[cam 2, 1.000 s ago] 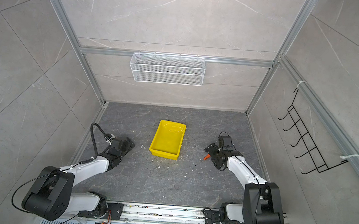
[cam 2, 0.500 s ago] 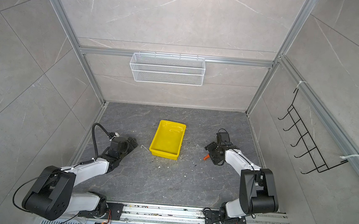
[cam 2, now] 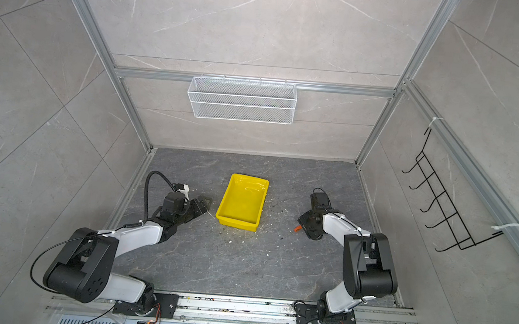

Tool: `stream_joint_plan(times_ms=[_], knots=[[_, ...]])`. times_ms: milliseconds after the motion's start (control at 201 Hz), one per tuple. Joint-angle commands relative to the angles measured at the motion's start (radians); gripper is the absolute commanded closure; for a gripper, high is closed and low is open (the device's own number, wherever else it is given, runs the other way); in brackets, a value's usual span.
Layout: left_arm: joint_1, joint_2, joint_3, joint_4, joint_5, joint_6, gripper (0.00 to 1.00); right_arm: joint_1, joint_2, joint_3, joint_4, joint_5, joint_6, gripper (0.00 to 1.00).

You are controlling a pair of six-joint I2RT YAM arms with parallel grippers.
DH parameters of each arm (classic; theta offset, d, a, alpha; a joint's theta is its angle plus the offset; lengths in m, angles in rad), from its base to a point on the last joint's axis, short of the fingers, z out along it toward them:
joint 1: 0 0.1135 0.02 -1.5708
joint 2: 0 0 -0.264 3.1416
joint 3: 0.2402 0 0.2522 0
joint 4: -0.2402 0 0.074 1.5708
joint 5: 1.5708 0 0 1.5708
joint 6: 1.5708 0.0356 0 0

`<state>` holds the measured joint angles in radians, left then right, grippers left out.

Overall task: Put the screwdriver in the bin
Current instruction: 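Lower the right gripper and close it on the screwdriver handle, then lift the screwdriver with the right gripper and carry it over the yellow bin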

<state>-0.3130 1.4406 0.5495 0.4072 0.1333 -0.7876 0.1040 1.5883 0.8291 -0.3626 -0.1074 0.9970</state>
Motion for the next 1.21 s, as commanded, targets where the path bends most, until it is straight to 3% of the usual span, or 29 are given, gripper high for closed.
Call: stream_joint_plan(times_ms=[0,393,478,737,816,881,976,1205], knots=[[-0.014,0.042,0.04,0.066,0.095,0.017,0.17,-0.003,0.023,-0.016,-0.024,0.018,-0.042,0.52],[-0.066,0.07,0.05,0.121,0.162,-0.013,0.21,-0.001,0.095,0.006,-0.029,-0.008,-0.088,0.56],[-0.08,0.069,0.045,0.13,0.157,-0.019,0.21,-0.001,0.105,0.032,-0.059,0.01,-0.11,0.65],[-0.133,0.066,0.049,0.158,0.185,-0.014,0.21,0.0,0.111,0.034,-0.041,0.0,-0.161,0.66],[-0.145,0.084,0.063,0.16,0.2,-0.013,0.21,0.003,0.116,0.038,-0.048,0.006,-0.174,0.62],[-0.147,0.096,0.069,0.17,0.22,-0.021,0.21,0.005,0.127,0.048,-0.057,0.016,-0.189,0.52],[-0.154,0.096,0.072,0.181,0.239,-0.026,0.21,0.007,0.14,0.066,-0.084,0.045,-0.209,0.5],[-0.172,0.078,0.064,0.182,0.227,-0.017,0.21,0.011,0.147,0.072,-0.103,0.076,-0.212,0.64]])
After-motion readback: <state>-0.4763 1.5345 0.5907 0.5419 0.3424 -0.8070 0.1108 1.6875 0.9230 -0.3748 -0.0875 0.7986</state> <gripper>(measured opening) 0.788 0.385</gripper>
